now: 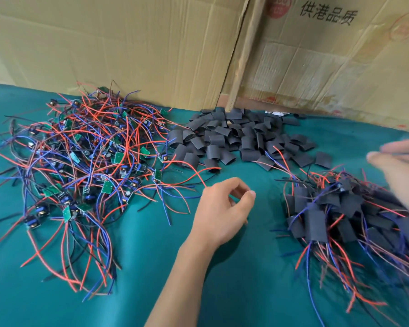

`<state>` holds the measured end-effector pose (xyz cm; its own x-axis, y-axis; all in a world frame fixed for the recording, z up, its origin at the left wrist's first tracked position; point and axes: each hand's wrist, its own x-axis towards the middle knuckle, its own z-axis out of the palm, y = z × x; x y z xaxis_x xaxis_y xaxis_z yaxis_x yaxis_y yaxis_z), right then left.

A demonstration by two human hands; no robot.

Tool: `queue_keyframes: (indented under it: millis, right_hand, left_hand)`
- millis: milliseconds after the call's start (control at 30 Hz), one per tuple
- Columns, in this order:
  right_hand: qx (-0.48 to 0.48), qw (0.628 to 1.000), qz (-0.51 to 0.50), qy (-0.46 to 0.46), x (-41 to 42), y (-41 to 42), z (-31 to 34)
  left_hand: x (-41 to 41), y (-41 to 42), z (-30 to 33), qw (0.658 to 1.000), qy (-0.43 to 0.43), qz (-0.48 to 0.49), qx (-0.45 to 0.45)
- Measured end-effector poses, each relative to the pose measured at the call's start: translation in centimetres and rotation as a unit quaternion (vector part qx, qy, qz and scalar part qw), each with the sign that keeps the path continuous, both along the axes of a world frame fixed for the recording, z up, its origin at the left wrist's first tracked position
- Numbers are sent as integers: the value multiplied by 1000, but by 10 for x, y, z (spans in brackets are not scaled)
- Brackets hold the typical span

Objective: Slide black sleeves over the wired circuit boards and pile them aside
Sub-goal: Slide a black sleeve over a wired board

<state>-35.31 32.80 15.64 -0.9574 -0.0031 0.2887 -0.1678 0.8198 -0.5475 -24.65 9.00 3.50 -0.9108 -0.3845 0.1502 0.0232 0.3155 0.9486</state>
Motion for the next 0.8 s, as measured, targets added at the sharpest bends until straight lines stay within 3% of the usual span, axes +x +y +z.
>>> queue_keyframes:
  millis: [100,200,300,400,500,600,700,800]
  right_hand:
    - [-51,986,151,42,27,-95,1]
    - [69,934,342,-78,48,-186,-33]
    - [162,909,370,-104,51,-235,-59]
    - [49,909,402,-98,43,-241,-56]
    - [-108,898,416,-101,44,-233,-30]
    - [-306,851,413,-108,48,-215,-2]
    - [-431,813,379,-97,43,-180,11]
    - [-431,842,314,-85,41,-143,-4]
  left_hand:
    - [0,2,0,1000,-8,-8,-18]
    - [3,2,3,999,4,-31,-40]
    - [8,-3,3,992,-78,-46,-90]
    - [5,-4,3,999,22,-21,-43]
    - [-1,0,-1,998,6,-16,-57]
    - [-2,1,-5,998,21,32,-41]
    - [-4,-4,1,988,35,100,116]
    - [-1,-12,10,939,87,102,318]
